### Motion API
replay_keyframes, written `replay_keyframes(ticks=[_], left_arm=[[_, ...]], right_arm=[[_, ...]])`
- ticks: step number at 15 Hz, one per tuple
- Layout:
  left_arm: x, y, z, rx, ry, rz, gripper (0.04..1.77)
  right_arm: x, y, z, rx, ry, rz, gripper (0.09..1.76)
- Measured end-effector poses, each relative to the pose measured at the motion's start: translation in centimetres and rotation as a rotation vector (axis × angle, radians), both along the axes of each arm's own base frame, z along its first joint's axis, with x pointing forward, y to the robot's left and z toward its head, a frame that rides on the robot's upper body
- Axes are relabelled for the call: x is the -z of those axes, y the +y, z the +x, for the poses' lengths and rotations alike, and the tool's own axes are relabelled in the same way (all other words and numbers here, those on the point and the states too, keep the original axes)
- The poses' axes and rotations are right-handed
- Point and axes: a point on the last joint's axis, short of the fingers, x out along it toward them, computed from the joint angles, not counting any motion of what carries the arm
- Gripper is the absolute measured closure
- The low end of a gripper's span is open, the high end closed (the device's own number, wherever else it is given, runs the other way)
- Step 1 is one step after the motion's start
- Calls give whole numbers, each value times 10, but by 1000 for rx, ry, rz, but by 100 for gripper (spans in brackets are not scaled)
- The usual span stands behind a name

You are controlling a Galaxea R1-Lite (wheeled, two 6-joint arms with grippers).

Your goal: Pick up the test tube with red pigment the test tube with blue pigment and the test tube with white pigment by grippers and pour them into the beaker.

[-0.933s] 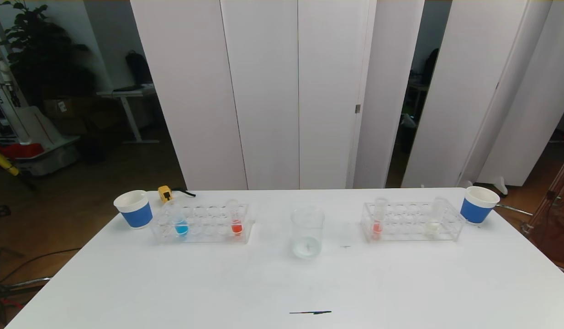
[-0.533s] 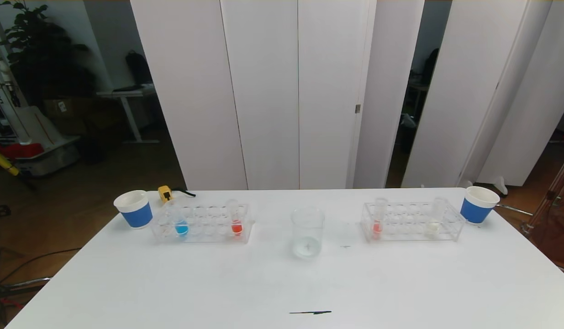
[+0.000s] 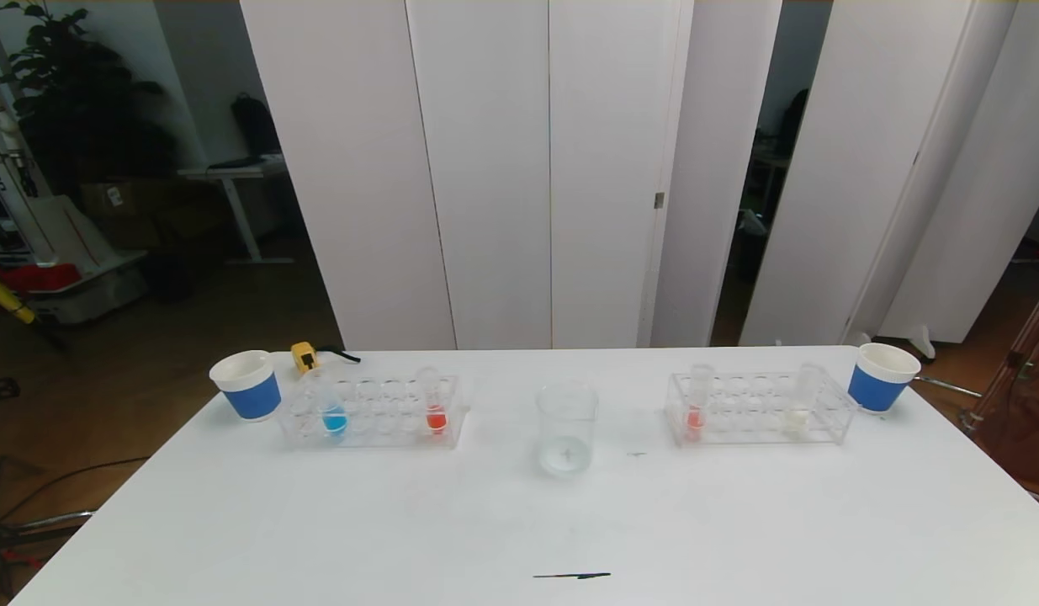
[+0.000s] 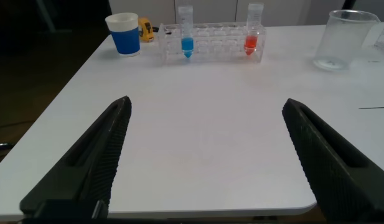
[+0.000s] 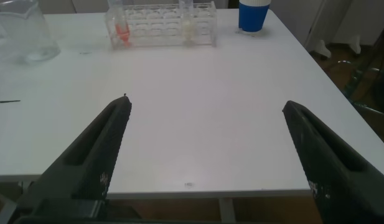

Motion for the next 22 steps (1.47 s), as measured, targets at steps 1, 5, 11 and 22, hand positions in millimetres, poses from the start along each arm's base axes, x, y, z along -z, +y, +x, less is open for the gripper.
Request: replay_keyframes(ticks=[1,5,11,22], left_arm=[[0,0,0,0,1,0,8],[0,0,0,0,0,0,8],[0,0,0,0,0,0,8],[0,0,0,0,0,0,8]], right_arm=[[0,0,0,0,0,0,10],[0,0,0,0,0,-1,10],[0,0,0,0,0,-1,10],[-3,0,-1,3,-9,-11,10]])
